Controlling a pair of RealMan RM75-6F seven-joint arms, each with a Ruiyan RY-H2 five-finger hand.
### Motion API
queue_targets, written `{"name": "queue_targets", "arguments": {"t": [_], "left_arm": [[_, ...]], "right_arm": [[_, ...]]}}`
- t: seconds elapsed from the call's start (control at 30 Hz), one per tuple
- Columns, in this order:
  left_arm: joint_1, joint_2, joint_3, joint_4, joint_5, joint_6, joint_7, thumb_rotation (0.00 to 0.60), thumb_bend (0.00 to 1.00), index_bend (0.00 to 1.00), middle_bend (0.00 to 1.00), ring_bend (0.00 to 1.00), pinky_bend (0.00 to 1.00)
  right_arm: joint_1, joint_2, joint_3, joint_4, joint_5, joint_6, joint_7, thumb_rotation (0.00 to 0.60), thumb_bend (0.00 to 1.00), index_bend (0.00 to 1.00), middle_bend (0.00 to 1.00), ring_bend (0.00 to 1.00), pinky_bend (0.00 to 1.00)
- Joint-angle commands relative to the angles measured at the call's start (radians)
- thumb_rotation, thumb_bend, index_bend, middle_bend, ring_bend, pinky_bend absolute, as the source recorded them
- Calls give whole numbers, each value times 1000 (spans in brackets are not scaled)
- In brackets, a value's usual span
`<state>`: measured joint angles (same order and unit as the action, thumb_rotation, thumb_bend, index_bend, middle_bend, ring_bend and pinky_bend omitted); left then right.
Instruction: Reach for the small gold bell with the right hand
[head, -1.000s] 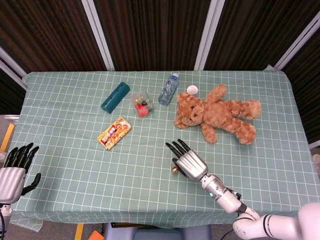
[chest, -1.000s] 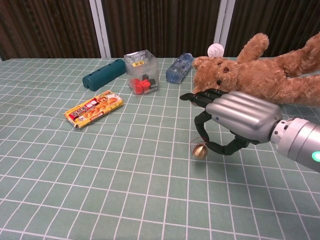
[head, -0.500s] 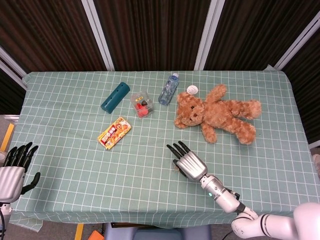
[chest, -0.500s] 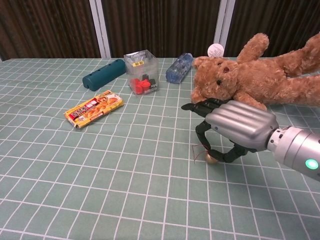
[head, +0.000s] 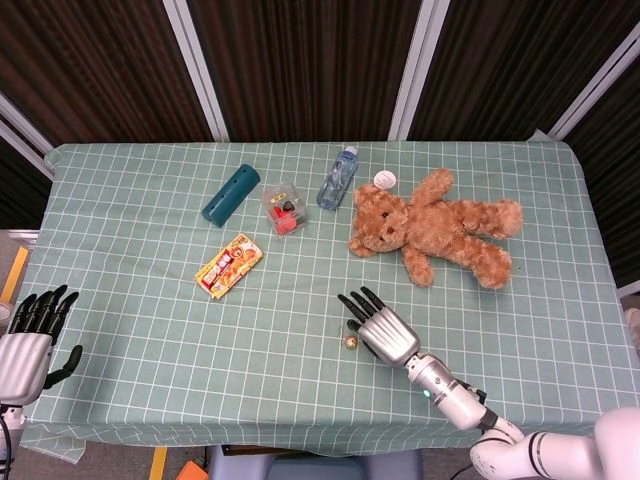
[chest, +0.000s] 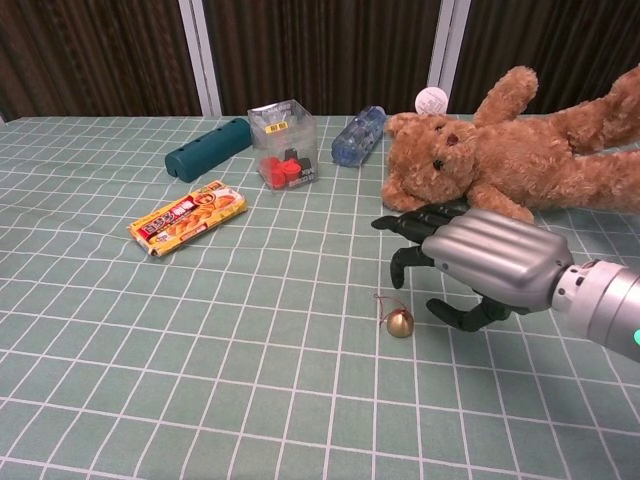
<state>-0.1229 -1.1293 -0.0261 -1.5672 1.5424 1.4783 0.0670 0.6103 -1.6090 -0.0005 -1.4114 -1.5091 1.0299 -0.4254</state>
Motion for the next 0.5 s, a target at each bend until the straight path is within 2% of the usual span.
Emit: {"name": "queue_targets", "arguments": {"t": [0.03,0.17,0.27,0.4,0.5], "left_arm": [[-1,0,0,-2,0,-1,3,600,413,0,0,0,28],[2,0,-2,-5,-3,4,4,600,413,0,0,0,28],[7,3,-1,-5,2,16,-3,600,414,0,0,0,29],[12,2,-5,5,10,36,-16,600,414,0,0,0,29],[14,-9,-4,14,21,46,-6,600,413,0,0,0,29]], "right_arm": [[-4,22,-2,-29,10,-6,-8,600,569,172,4,0,0],[-19,55,-4,-65,3,22,-11,600,569,68,0,0,0],[-64,110,-14,-109,-10,96,-18,600,569,30,0,0,0],[-195,231,-63,-187,-36,286,-28,600,516,0,0,0,0],[-315,307,-103,-200,-35,434,17,600,466,0,0,0,0]]}}
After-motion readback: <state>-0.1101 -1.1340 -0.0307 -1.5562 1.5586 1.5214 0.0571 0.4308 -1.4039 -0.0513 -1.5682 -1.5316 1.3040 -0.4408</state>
